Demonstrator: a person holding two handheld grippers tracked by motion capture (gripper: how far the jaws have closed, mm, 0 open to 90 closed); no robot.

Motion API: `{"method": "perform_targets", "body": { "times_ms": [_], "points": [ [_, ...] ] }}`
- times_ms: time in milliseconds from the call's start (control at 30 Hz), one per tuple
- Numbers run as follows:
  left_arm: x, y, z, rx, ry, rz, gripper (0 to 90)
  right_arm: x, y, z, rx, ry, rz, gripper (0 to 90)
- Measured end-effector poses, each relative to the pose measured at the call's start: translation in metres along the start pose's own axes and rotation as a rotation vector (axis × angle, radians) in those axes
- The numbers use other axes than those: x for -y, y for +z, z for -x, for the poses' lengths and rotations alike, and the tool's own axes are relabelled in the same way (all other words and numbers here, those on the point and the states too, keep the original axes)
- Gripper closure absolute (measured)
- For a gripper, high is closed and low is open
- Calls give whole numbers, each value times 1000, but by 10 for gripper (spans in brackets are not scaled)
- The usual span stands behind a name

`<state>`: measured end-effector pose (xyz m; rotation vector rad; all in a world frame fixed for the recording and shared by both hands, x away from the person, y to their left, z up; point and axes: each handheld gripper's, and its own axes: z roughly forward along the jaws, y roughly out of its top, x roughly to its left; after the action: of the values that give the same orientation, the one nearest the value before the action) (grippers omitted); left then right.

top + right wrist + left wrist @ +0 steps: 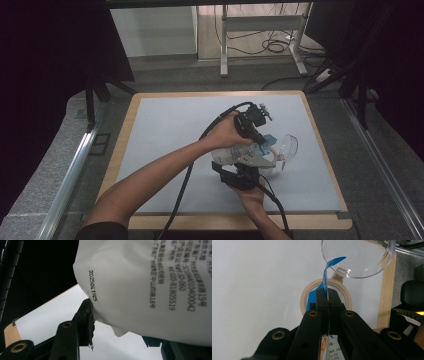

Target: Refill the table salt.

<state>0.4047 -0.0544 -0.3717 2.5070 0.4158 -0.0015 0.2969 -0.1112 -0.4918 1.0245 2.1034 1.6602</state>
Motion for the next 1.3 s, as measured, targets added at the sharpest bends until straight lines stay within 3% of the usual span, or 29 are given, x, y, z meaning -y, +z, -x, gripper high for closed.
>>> {"method": "perform_targets", "body": {
  "times_ms": [467,1300],
  "points": [
    [-1,-2,1,-2,4,2,900,0,-1,0,-4,-8,5,517],
    [-4,1,1,-2,10,-7,900,-2,-1,0,3,22,14,519]
  ]
}}
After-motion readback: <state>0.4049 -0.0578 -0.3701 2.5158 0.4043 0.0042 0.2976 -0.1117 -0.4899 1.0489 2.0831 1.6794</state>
